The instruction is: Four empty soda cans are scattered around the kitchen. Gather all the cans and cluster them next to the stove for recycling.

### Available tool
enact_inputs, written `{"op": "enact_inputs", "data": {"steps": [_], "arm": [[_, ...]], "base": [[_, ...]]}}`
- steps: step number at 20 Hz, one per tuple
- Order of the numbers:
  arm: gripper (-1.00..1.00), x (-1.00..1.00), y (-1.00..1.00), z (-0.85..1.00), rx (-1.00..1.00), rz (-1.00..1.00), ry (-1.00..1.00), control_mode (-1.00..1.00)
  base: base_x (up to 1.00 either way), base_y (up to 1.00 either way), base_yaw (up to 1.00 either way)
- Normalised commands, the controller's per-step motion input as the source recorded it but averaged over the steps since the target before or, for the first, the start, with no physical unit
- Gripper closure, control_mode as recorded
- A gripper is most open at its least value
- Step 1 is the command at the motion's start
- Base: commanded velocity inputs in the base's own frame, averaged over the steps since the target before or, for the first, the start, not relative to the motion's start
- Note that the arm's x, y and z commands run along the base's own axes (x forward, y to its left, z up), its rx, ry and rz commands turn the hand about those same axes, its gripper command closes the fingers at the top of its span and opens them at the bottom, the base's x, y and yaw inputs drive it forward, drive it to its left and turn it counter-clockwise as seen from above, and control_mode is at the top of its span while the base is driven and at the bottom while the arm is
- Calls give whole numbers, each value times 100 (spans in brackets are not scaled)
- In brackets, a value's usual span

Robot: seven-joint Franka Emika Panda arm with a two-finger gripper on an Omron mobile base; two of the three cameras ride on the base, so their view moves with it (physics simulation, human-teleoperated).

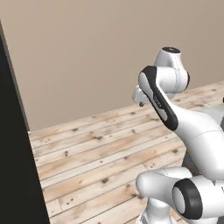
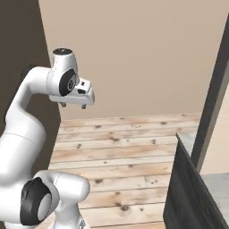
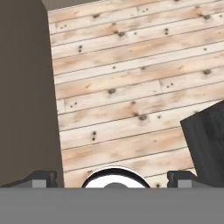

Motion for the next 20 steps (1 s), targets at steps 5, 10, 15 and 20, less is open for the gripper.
{"op": "enact_inputs", "data": {"steps": [5,10,15,20], "arm": [[-100,0,0,0,0,0,0,100],[-100,0,0,0,0,0,0,100],[-100,0,0,0,0,0,0,100],[-100,0,0,0,0,0,0,100]], "base": [[80,41,-19],[96,44,-12],[94,29,-14],[83,14,-18]]}}
